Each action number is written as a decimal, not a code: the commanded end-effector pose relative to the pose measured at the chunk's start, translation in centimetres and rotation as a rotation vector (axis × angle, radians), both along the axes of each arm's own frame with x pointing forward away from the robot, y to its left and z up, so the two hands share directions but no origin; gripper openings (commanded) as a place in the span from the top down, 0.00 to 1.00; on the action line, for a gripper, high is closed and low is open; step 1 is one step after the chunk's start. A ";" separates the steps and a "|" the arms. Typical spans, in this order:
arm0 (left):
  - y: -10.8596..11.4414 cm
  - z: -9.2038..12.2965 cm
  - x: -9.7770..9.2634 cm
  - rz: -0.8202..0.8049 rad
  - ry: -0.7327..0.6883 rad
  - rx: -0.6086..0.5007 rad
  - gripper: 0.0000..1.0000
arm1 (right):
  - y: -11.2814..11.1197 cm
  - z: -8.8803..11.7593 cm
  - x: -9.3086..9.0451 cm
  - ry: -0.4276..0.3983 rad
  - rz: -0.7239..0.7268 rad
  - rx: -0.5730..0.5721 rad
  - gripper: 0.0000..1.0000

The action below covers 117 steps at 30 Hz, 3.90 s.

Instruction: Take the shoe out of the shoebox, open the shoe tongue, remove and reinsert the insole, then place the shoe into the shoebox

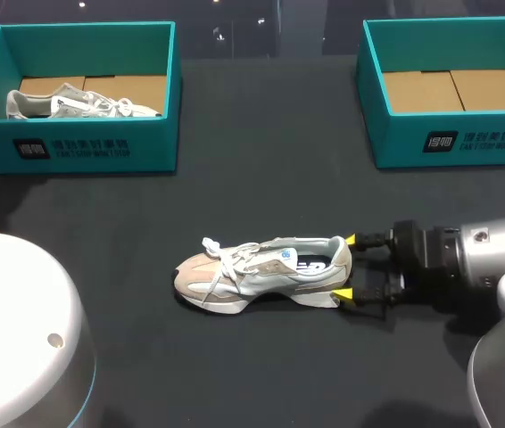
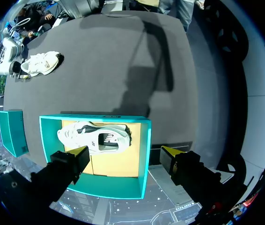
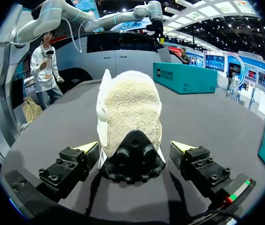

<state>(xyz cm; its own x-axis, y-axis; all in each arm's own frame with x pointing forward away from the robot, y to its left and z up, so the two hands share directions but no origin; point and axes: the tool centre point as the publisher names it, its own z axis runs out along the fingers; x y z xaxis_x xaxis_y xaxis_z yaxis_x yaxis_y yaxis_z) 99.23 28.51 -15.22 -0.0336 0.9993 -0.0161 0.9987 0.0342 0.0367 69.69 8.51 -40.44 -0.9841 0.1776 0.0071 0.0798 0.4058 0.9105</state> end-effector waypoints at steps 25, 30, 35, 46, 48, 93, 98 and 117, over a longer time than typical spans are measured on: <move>0.0 0.1 0.1 -0.001 0.001 0.002 0.00 | 2.6 -0.8 0.3 0.000 0.058 0.013 0.00; 0.0 0.1 0.1 -0.001 0.001 0.002 0.00 | 3.0 -1.0 0.4 0.003 0.065 0.016 0.00; 0.0 0.1 0.1 -0.001 0.001 0.002 0.00 | 3.3 -1.1 0.5 0.003 0.071 0.019 0.00; 0.0 0.1 0.1 -0.001 0.001 0.002 0.00 | 3.6 -1.2 0.4 0.002 0.085 0.012 1.00; 0.0 0.1 0.1 -0.001 0.001 0.002 0.00 | 3.5 -1.2 0.3 0.001 0.086 0.010 1.00; -6.7 0.3 -4.8 0.496 -0.052 0.009 0.00 | 3.1 -0.8 0.1 -0.005 0.095 -0.008 1.00; -9.5 -0.5 -8.3 0.696 -0.029 -0.014 0.00 | 3.1 -0.8 0.1 -0.005 0.095 -0.008 1.00; -20.7 -1.4 -18.6 1.023 0.061 -0.097 0.00 | 3.1 -0.8 0.1 -0.005 0.095 -0.008 1.00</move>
